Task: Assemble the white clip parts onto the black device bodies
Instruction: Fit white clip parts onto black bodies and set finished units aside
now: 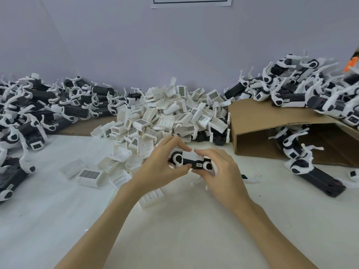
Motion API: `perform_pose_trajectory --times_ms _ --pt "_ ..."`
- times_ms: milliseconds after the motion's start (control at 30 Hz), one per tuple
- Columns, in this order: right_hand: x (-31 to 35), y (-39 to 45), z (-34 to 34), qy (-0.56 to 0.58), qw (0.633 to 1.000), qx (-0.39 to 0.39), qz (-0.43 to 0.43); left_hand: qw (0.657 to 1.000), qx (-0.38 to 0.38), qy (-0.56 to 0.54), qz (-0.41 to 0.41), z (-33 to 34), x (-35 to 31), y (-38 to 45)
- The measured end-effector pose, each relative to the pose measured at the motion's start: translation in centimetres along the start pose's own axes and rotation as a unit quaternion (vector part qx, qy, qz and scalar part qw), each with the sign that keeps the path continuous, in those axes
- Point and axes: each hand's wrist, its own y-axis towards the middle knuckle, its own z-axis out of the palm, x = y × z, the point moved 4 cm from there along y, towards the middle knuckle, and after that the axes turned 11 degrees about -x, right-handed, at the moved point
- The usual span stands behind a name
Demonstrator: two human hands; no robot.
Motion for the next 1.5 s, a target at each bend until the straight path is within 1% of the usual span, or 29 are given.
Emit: perform_pose_trajectory --times_ms 333,400,433,467,500,533,567,600,633,667,733,767,833,867,933,967,1033,1100,1167,1267,1500 --pt "0.5 0.0 -0.1 -0.06 0.995 -0.028 -0.079 1.0 0.006 -0.005 0.018 -0.2 0.2 0.1" --pt "0.3 0.0 0.0 -0.055 0.996 -0.024 -0.066 1.0 0.001 -0.006 0.016 -0.3 0.1 0.1" --pt "0.0 0.1 0.0 -0.028 0.999 -0.012 -0.034 1.0 -0.001 -0.008 0.011 -0.3 0.0 0.1" --pt "-0.5 0.1 0.0 0.023 0.999 0.017 0.017 1.0 0.002 -0.013 0.006 -0.4 0.0 0.1" --pt "-0.9 0.1 0.1 0.093 0.99 0.065 0.082 1.0 0.011 -0.019 0.006 -0.5 -0.1 0.1" --pt "-1.0 0.2 0.2 0.181 0.964 0.119 0.151 0.999 0.028 -0.027 0.014 -0.5 -0.2 0.0" --pt "-1.1 0.1 0.3 0.27 0.923 0.163 0.218 0.998 0.053 -0.033 0.03 -0.6 -0.4 -0.1" --pt "-1.3 0.0 0.2 0.335 0.881 0.195 0.271 0.995 0.08 -0.035 0.052 -0.5 -0.6 -0.2" --pt "-1.6 -0.1 0.0 0.36 0.856 0.221 0.299 0.991 0.105 -0.03 0.077 -0.5 -0.9 -0.3" --pt "-1.7 -0.2 -0.2 0.343 0.855 0.246 0.3 0.987 0.122 -0.019 0.1 -0.5 -1.1 -0.4" --pt "-1.9 -0.2 -0.5 0.278 0.883 0.268 0.265 0.984 0.13 0.007 0.122 -0.7 -1.2 -0.3" --pt "-2.0 -0.1 -0.6 0.272 0.891 0.262 0.253 0.985 0.124 0.017 0.119 -1.0 -1.1 -0.2" --pt "-1.7 0.3 -0.7 0.282 0.909 0.201 0.231 0.991 0.101 0.017 0.085 -1.7 -0.4 0.1" --pt "-1.5 0.5 -0.8 0.269 0.929 0.156 0.2 0.995 0.084 0.007 0.062 -1.9 0.0 0.1" --pt "-0.7 0.8 -1.1 0.173 0.978 0.069 0.092 0.999 0.046 0.002 0.023 -1.9 0.6 0.2" --pt "-0.3 0.7 -1.0 0.121 0.991 0.042 0.037 0.999 0.028 0.022 0.014 -1.7 0.8 0.2" --pt "0.2 0.4 -0.6 0.056 0.998 0.02 -0.035 0.997 0.002 0.072 0.028 -1.3 1.1 0.1" --pt "0.0 0.3 -0.6 0.027 0.998 0.015 -0.058 0.996 -0.004 0.076 0.05 -1.1 1.0 0.0" --pt "-0.4 0.3 -0.6 0.017 0.998 0.034 -0.051 0.996 0.0 0.064 0.064 -1.0 0.9 0.1" --pt "-0.7 0.1 -0.3 0.003 0.997 0.074 -0.034 0.996 0.014 0.067 0.061 -0.8 1.2 0.1" --pt "0.3 0.3 -0.8 -0.014 0.998 0.032 -0.044 0.996 -0.001 0.053 0.069 -0.8 1.1 0.1"
